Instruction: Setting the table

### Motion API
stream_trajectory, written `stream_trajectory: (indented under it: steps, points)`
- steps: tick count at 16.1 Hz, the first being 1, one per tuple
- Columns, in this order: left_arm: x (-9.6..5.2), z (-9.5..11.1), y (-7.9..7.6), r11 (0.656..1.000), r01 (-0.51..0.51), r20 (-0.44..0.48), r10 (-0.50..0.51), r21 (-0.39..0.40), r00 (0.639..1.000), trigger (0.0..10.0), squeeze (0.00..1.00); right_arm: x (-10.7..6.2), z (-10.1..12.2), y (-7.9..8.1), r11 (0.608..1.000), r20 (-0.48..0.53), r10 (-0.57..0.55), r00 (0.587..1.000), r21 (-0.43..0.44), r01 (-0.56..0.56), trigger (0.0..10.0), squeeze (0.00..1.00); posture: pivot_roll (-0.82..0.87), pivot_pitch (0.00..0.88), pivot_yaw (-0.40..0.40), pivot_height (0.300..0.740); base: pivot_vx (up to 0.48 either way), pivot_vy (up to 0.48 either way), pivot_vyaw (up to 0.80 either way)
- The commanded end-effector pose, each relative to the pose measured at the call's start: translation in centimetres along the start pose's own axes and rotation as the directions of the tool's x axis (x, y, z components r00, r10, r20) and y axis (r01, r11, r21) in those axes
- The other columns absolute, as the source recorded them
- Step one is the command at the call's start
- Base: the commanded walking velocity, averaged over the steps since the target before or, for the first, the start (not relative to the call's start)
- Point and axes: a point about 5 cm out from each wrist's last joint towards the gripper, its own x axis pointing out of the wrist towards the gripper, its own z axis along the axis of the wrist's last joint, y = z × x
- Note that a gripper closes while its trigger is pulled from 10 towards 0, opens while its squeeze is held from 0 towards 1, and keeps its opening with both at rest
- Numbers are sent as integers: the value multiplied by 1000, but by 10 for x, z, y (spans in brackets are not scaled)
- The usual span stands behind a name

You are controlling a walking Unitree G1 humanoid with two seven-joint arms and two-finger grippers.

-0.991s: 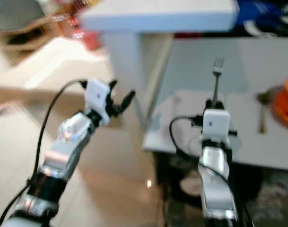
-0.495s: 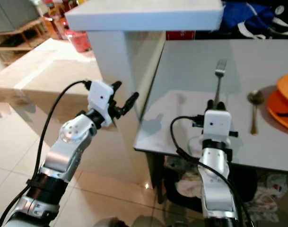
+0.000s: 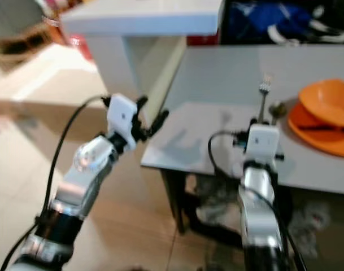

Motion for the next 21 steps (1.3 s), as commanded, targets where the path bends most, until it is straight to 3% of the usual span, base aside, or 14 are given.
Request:
stream_trajectory:
  steps: [1,9,21]
  points:
    - [-3,2,5,1000,-11,-7,11,14,1000,10000,0,6,-1,4,999,-13,3,1000,32,-3,0,0,8,0,135,723,0,0,0]
    - [-26,7,15,998,3,-47,0,61,999,10000,0,13,-16,4,997,-80,-40,996,59,45,0,0,91,0,155,723,0,0,0]
    - [-30,8,11,998,35,-67,-32,43,997,10000,0,9,-28,-25,976,-76,-207,975,-88,201,0,0,69,0,162,723,0,0,0]
